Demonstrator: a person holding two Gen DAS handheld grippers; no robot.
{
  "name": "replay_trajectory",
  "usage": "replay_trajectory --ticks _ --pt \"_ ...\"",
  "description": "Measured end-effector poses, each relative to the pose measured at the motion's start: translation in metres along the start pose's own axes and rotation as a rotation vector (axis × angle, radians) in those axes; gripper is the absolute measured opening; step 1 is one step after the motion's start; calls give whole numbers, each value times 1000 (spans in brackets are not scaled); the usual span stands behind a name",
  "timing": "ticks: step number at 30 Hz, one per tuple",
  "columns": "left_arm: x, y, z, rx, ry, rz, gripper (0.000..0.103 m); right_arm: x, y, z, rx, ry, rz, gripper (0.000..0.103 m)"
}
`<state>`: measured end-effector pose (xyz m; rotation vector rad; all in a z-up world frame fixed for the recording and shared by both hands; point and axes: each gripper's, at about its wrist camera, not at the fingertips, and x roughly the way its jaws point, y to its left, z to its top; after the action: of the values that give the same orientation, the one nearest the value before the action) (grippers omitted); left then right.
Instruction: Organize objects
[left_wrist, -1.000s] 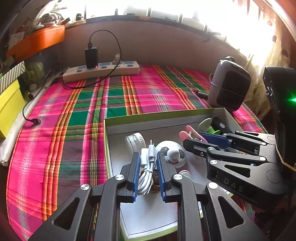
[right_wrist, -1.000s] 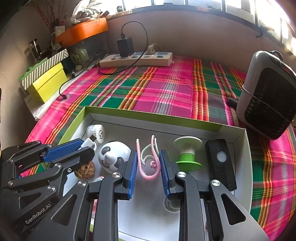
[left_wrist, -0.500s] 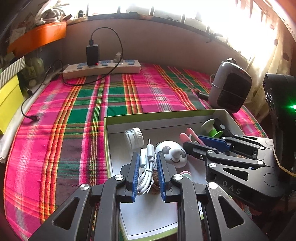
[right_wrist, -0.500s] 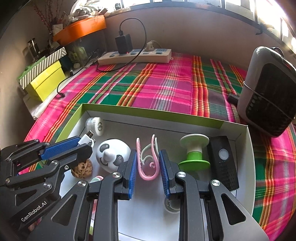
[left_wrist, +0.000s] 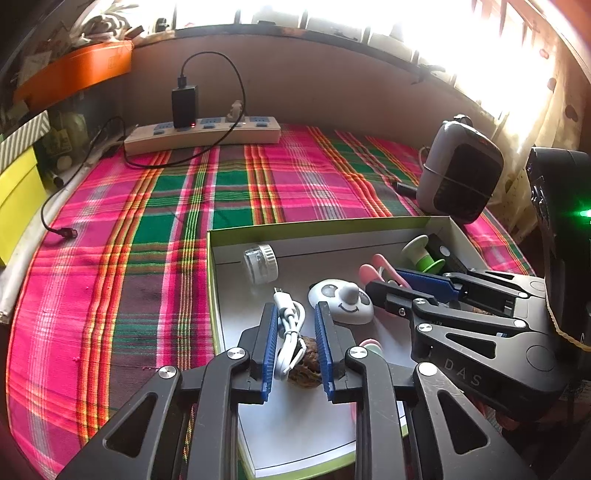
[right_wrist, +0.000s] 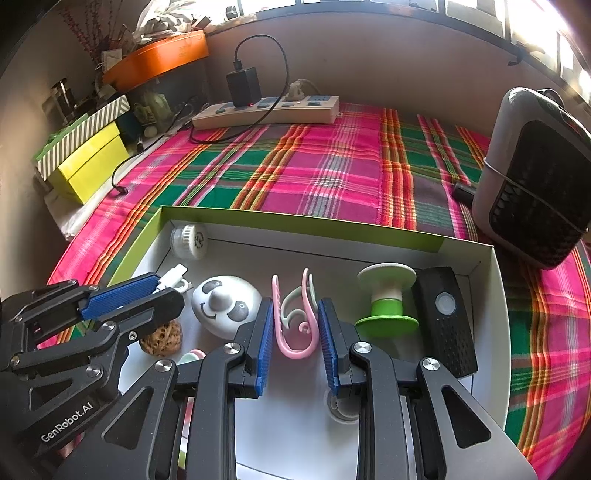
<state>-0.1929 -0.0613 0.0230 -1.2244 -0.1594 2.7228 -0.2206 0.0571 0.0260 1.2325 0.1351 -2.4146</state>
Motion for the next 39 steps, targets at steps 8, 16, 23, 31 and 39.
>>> replay_trajectory --ticks 8,16,23,31,39 --pt "-1 -3 -2 10 2 -2 24 -1 -1 -2 9 -4 4 25" --pt "-2 -3 -2 11 0 9 28 -5 0 -3 12 -10 0 35" --pt "-9 -4 -4 11 -10 40 31 -11 1 -5 17 -22 -6 35" --pt "-25 -8 -8 18 -38 74 31 -27 2 -10 24 -53 -10 36" --pt "-45 -13 -17 18 -62 104 32 -47 6 -19 28 -85 -16 46"
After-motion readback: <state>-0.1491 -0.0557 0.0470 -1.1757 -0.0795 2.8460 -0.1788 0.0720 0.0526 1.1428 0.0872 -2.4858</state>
